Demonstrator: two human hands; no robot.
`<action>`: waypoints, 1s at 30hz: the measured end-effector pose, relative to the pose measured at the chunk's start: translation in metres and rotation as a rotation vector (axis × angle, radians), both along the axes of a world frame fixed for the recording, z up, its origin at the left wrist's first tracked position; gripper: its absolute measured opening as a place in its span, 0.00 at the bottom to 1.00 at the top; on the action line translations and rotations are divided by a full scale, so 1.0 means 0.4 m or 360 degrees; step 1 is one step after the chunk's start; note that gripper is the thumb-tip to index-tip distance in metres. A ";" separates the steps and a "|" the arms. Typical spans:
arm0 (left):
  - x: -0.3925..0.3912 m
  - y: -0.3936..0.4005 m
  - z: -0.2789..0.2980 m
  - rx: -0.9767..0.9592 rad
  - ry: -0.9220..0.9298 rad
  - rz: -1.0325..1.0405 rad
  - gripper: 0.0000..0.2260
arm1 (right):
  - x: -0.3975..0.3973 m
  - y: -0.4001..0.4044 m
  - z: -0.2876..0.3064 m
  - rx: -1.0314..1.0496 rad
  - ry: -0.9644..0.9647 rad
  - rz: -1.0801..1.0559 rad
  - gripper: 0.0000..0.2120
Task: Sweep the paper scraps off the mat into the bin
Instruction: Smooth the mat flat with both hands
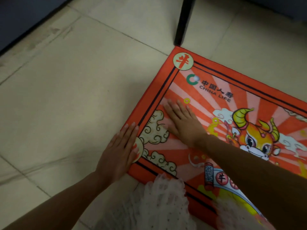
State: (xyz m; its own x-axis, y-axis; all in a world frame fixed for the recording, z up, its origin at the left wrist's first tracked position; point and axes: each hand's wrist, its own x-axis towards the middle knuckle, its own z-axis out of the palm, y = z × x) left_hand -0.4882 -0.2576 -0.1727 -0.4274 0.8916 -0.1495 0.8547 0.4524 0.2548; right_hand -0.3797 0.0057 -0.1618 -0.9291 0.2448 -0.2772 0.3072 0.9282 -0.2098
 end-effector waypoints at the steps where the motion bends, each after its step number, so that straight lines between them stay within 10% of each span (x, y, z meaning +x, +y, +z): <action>1: 0.000 -0.002 -0.001 -0.0002 -0.0001 0.0005 0.28 | 0.022 0.005 -0.002 -0.0015 0.0013 -0.0108 0.35; 15: 0.003 0.059 0.015 0.0054 -0.0105 0.0046 0.29 | 0.039 0.043 0.031 -0.0187 0.0019 -0.0224 0.32; 30: 0.204 0.759 -0.024 0.0177 0.0069 -0.0547 0.29 | 0.323 0.439 0.008 0.0006 0.0163 -0.1065 0.28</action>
State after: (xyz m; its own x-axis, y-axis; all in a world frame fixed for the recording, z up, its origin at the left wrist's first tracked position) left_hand -0.4068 0.0458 -0.1825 -0.1039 0.9941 -0.0318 0.9631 0.1085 0.2464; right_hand -0.2505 0.1813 -0.1587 -0.5984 0.7773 -0.1942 0.7949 0.5455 -0.2656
